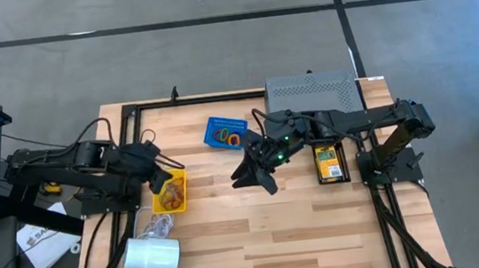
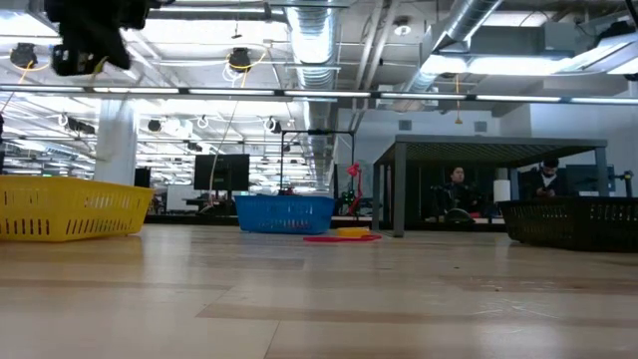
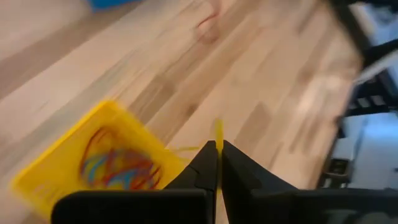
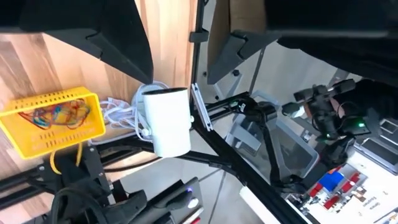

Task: Pick & Place Office Desk Supplies
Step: Put the yellow rubber band into the yellow bin

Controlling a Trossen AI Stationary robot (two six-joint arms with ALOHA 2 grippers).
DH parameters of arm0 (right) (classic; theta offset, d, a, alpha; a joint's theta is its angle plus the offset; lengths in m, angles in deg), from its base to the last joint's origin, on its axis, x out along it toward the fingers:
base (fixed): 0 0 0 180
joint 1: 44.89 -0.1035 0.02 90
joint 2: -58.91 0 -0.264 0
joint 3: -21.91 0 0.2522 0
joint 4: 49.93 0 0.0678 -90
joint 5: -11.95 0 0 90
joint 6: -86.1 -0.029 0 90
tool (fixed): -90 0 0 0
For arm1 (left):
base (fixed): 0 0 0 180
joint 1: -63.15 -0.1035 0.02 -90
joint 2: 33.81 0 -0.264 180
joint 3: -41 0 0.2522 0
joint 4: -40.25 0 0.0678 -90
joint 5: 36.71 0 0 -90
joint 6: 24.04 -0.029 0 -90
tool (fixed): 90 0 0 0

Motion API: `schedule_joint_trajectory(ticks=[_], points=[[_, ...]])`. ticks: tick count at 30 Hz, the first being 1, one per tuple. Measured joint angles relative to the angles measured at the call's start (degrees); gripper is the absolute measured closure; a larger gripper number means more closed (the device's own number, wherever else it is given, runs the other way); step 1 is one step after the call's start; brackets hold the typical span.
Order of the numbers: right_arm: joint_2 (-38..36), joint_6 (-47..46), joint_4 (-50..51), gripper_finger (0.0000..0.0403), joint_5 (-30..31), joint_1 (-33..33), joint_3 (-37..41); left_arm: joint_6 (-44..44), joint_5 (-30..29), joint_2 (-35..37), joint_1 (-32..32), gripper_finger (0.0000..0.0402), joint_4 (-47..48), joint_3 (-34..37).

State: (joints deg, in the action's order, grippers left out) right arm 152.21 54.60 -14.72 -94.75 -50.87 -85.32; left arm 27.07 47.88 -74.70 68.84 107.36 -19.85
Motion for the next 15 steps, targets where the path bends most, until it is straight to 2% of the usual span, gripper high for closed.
schedule_joint_trajectory(ticks=[7,15], points=[[0.0,0.0,1.7,0.0262,0.0,0.0,0.0,3.6,0.0,-1.8,0.0,0.0401,10.0,0.0],[0.0,0.0,1.9,0.0271,0.2,0.0,0.0,3.4,0.2,-8.2,0.0,0.0401,11.2,0.0]])
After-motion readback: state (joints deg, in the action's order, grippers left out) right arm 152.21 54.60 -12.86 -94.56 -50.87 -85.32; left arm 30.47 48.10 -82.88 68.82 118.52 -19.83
